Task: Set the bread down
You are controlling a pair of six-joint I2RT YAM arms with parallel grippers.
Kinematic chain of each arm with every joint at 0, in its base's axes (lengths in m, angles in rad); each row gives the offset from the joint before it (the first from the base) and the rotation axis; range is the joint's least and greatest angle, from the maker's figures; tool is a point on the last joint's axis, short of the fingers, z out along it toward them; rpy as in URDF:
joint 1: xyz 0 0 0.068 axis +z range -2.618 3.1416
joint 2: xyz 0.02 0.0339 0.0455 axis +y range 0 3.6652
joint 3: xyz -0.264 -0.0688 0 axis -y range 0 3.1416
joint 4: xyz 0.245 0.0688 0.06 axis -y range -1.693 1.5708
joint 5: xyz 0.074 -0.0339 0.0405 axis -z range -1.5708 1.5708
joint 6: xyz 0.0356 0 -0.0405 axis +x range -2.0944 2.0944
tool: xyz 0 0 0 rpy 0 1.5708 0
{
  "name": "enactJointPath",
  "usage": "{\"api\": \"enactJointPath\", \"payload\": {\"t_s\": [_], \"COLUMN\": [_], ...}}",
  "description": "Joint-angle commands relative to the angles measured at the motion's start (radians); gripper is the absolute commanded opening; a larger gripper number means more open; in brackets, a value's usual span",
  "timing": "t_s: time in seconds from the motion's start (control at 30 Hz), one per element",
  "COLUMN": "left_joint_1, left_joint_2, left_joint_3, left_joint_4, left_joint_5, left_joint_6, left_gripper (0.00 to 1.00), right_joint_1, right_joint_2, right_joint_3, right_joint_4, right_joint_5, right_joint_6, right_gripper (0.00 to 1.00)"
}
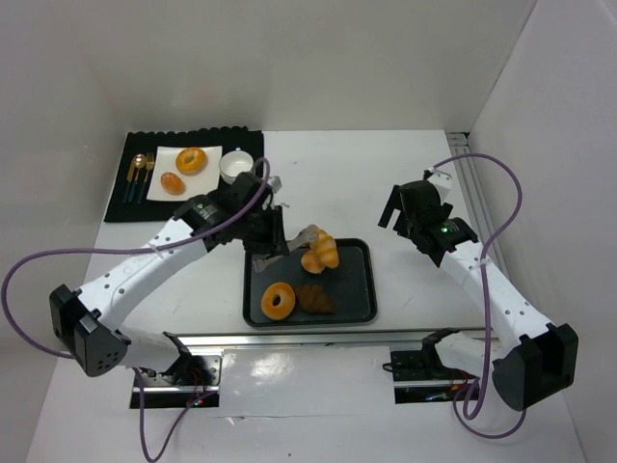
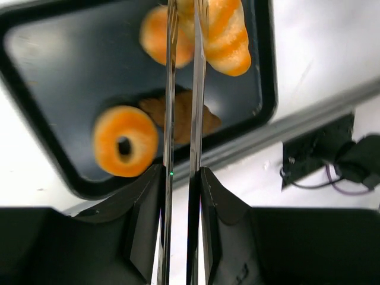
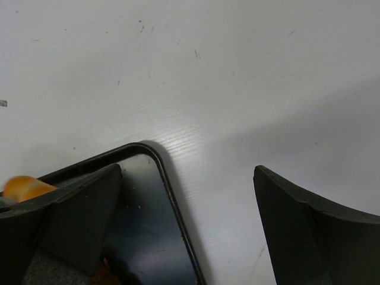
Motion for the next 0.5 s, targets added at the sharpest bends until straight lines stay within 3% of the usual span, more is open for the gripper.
{"api": "enactJointPath", "payload": {"t_s": [0.0, 0.3, 0.47], "left_joint_1": [0.07, 0.497, 0.741], "left_joint_2": [-0.065, -0.127, -0.127], "left_joint_3": [0.052, 0.122, 0.083], "left_joint_4": [-0.051, -0.124, 0.006], "left_joint_5": [-0.022, -0.168, -0.148], "left_joint_6": [0.063, 0.185, 0.195], "left_gripper": [0.0, 0.0, 0.0], "right_joint_1": [0.008, 0.008, 0.008], "right_joint_2": [-0.026, -0.026, -0.015], "right_joint_3": [0.006, -0.004, -0.004], "right_joint_4": [0.01, 0.03, 0.039], "right_joint_5": [0.007, -0.003, -0.012], "right_joint_6": [0.006, 0.006, -0.003], "right_gripper": [0.99, 0.99, 0.99]}}
